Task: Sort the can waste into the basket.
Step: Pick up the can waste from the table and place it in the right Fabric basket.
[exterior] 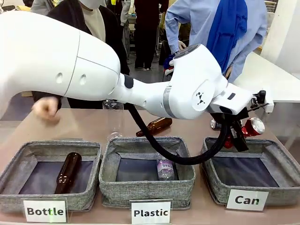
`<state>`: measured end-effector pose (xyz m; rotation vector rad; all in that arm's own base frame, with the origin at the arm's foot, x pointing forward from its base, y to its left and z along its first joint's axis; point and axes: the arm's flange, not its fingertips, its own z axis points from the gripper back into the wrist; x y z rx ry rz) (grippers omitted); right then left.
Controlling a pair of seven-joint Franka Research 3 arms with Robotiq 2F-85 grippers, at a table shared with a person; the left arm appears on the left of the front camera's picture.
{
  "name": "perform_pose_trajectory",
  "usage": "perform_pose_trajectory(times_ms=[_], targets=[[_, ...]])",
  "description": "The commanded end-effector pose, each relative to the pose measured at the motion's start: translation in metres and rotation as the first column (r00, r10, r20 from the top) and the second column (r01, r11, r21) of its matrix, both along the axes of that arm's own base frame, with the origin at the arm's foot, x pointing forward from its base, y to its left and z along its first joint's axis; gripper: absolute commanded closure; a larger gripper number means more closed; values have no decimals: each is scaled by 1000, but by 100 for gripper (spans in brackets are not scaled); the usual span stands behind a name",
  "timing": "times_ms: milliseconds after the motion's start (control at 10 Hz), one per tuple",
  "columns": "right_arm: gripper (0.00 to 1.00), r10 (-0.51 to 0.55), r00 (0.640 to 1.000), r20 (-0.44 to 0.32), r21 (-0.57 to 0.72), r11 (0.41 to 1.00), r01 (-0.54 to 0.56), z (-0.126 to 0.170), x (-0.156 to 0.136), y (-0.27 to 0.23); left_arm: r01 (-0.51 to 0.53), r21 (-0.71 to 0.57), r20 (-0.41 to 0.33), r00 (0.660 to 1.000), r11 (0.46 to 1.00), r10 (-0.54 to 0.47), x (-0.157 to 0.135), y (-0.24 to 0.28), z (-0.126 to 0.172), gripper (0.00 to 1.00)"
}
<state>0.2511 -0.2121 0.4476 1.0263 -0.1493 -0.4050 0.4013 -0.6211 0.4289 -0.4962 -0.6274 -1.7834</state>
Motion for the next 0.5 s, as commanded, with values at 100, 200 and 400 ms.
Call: perform_pose_trajectory(times_ms=[100,200,400], targets=[[0,4,1000,4,-5,1000,-4,1,0,2,7,6,1,1000,1000,-7,-1,-11,7,0],[0,4,1000,4,-5,1000,-4,1,0,2,8,6,1,1000,1000,-8,-1,-10,8,0],[0,4,1000,4,-5,1000,-4,1,0,2,3,2,14,1000,1000,-3,-1,-2,13,9]])
